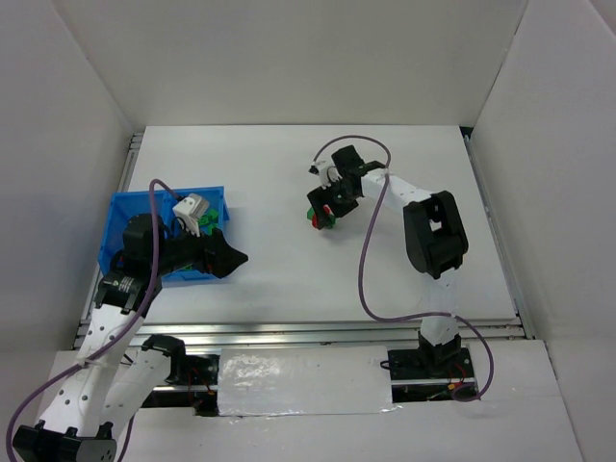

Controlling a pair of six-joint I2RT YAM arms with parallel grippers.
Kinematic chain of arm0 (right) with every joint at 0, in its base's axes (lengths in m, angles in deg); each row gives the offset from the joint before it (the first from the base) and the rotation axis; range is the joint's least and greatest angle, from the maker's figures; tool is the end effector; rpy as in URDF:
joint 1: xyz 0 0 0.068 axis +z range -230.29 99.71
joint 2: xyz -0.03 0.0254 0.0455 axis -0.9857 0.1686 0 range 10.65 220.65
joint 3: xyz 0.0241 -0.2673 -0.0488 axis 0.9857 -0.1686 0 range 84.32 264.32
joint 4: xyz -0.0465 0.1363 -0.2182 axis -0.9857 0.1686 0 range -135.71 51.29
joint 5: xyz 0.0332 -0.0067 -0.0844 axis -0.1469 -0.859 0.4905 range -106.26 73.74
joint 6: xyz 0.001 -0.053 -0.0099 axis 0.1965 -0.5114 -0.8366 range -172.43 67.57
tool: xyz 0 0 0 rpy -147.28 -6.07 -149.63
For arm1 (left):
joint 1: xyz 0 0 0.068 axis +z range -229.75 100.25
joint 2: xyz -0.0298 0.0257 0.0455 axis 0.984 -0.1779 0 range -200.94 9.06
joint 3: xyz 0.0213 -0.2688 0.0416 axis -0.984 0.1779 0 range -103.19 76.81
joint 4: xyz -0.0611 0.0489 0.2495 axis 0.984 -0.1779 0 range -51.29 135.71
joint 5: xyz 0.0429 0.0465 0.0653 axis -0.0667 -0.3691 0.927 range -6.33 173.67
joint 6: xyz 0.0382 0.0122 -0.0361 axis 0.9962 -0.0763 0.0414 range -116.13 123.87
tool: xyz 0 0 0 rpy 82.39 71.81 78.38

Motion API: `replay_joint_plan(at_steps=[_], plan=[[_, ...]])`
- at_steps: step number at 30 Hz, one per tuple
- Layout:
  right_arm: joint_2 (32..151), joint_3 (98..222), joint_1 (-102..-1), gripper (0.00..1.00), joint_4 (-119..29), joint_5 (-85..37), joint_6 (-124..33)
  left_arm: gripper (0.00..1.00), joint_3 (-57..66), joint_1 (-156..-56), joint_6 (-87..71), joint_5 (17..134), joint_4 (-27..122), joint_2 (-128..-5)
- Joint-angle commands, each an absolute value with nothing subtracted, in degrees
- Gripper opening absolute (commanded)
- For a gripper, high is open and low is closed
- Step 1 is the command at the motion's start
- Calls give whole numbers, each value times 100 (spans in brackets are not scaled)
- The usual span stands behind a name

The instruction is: Sort the legos into containers by color

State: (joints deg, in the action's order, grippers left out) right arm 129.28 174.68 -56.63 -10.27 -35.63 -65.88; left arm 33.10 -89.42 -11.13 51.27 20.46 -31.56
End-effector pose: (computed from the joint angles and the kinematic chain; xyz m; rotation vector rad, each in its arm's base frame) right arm 0.3967 0.1868 0.1856 -0.9510 2.4980 0.5097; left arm 0.1519 -0.0453 0.3193 0.2898 1.9649 -0.8334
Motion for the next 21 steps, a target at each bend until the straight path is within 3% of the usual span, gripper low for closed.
replay_joint_plan(at_steps=[1, 7, 14, 21], plan=[[12719, 17581, -5762, 82, -1038, -3754, -6711, 100, 3348, -8995, -993, 4922, 2295, -3110], [12913, 17695, -5762, 70, -976, -3138, -6904, 99, 3339, -9030, -975, 4860, 2304, -3119], [12833, 17642, -5613, 68, -1109, -3392, -7009, 99, 3348, -9030, -958, 4790, 2321, -3146], [13255, 18064, -5507, 56, -775, -3076, -7027, 99, 3348, -9039, -966, 4772, 2321, -3110]])
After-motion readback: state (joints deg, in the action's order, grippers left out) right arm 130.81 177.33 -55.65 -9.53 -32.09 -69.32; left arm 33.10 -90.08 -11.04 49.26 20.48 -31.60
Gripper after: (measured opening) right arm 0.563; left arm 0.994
